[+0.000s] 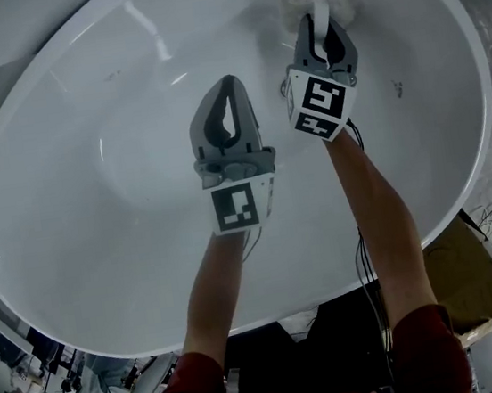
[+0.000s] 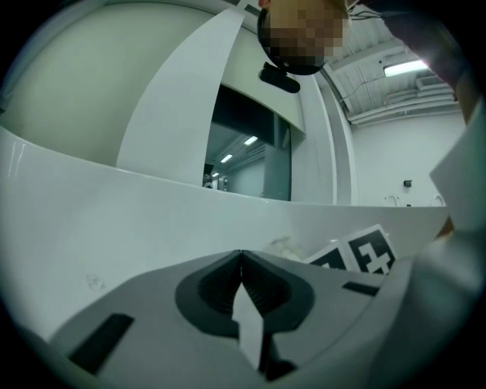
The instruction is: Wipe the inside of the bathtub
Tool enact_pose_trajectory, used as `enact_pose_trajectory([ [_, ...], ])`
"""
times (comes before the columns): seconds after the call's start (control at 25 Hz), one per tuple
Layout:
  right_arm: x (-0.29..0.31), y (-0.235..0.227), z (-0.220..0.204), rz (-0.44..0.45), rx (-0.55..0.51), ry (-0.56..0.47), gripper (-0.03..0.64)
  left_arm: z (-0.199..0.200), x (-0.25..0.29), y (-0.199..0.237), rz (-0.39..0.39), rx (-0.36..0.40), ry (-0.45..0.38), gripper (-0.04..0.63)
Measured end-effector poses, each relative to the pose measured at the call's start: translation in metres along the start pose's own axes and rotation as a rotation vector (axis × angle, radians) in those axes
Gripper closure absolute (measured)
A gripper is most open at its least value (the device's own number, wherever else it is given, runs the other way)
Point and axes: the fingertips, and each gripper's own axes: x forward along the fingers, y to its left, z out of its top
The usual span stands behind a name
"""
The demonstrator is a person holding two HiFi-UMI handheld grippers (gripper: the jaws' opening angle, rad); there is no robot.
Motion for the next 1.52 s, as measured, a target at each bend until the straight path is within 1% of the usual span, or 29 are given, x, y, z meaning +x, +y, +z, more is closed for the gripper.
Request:
enact_pose_trajectory([
  [0.16,-0.001,0.001,-0.001,-0.014,0.014,0.004,0.525,-0.005,-0.003,0.005,0.006,-0.004,0.012,0.580],
  [0.32,0.004,0.010,-0.001,-0.021,0.036,0.014,0.525,-0.003,-0.014,0.026,0.037,-0.017,0.002,0.580],
  [0.6,0.008,0.061,0.004,0.004,0.027,0.027,0.525,-0.004,-0.050,0.085,0.111,-0.036,-0.008,0.580],
  [0.84,0.000,0.118,0.006,0.030,0.006,0.033,0.525,0.000,-0.084,0.142,0.177,-0.052,-0.015,0.580],
  [1.0,-0.009,0.157,0.007,0.053,-0.016,0.038,0.525,0.002,-0.105,0.174,0.205,-0.070,-0.016,0.580],
  [1.08,-0.013,0.176,0.007,0.070,-0.032,0.037,0.525,0.001,-0.116,0.188,0.209,-0.075,-0.010,0.580],
  [1.24,-0.023,0.216,0.011,0.096,-0.056,0.025,0.525,0.002,-0.136,0.217,0.203,-0.051,-0.012,0.580],
  [1.52,-0.047,0.318,0.016,0.171,-0.103,0.011,0.525,0.009,-0.192,0.296,0.304,-0.065,-0.009,0.580],
])
